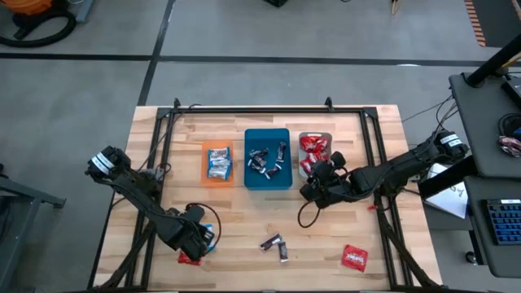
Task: Sort candy
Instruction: Put the white chocolate bar into the orange bin
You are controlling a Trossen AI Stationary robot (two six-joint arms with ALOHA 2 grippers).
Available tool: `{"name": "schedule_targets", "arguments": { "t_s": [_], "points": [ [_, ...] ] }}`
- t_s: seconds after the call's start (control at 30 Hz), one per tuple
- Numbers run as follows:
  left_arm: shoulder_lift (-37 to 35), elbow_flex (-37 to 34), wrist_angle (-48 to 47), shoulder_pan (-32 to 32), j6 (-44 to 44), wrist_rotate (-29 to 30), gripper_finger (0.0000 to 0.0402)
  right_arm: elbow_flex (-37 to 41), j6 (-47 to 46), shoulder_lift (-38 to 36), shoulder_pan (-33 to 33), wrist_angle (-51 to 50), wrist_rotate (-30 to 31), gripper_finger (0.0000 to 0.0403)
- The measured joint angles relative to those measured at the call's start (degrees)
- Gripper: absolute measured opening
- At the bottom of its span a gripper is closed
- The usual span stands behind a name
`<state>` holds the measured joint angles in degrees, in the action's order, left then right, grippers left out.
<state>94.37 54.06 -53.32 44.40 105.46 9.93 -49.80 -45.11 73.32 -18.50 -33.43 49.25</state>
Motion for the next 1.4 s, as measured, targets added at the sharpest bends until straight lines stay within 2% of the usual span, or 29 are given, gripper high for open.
{"name": "schedule_targets", "arguments": {
  "t_s": [0.23, 0.47, 0.6, 0.9, 1.07, 1.2, 1.4],
  "points": [
    [-0.2, -5.4, 11.4, 0.0, -0.9, 0.6, 0.0199, 0.2, -0.8, 0.0, 0.0, -0.1, 0.0, 0.0134],
    [-0.3, -6.8, 11.6, 0.0, -1.8, 0.5, 0.0191, 0.2, -1.0, 0.0, 0.0, 0.0, 0.0, 0.0139],
    [-0.2, -6.8, 11.0, 0.0, -4.1, 0.3, 0.0159, 0.2, -1.0, 0.0, 0.0, 0.0, 0.0, 0.0134],
    [0.1, -3.4, 4.7, 0.0, -8.2, 1.6, 0.0049, 0.2, -1.0, 0.0, 0.0, 0.0, 0.0, 0.0125],
    [-0.8, 0.3, -0.3, 0.0, -10.8, 3.0, 0.0030, 0.4, -1.0, 0.0, 0.0, -0.1, 0.0, 0.0130],
    [-3.2, 3.4, -3.3, -0.2, -14.1, 7.3, 0.0023, 0.4, -1.0, 0.0, 0.0, 0.0, 0.0, 0.0127],
    [-8.7, 5.7, -3.2, -2.5, -24.0, 21.2, 0.0022, 0.4, -1.0, 0.0, 0.0, 0.0, 0.0, 0.0121]
  ]
}}
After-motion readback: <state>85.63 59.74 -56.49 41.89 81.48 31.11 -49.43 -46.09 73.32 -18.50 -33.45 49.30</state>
